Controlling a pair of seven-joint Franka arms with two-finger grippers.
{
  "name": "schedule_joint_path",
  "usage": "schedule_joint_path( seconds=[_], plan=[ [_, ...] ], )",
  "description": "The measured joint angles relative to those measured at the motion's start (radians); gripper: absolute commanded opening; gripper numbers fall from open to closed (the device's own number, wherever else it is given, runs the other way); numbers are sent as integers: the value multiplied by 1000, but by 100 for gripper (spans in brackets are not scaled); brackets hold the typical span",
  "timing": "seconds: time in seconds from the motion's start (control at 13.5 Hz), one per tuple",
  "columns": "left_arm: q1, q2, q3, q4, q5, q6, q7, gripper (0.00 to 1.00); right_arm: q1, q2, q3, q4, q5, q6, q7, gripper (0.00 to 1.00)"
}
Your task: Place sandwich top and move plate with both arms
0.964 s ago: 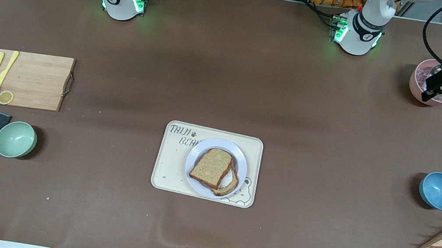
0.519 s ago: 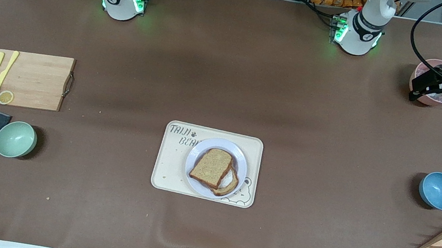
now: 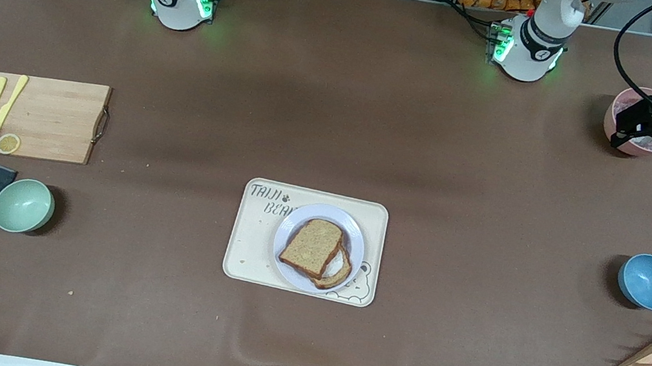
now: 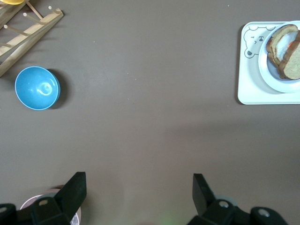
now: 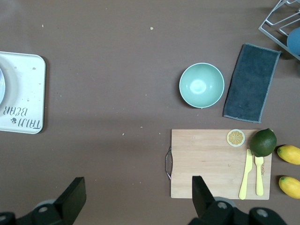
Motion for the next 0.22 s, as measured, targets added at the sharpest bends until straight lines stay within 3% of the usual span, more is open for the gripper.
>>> schedule_joint_path(
  seconds=[0.22],
  plan=[
    [4, 0, 0, 1, 0, 0, 1, 100, 0, 0, 0, 0, 0, 0, 0, 100]
  ],
)
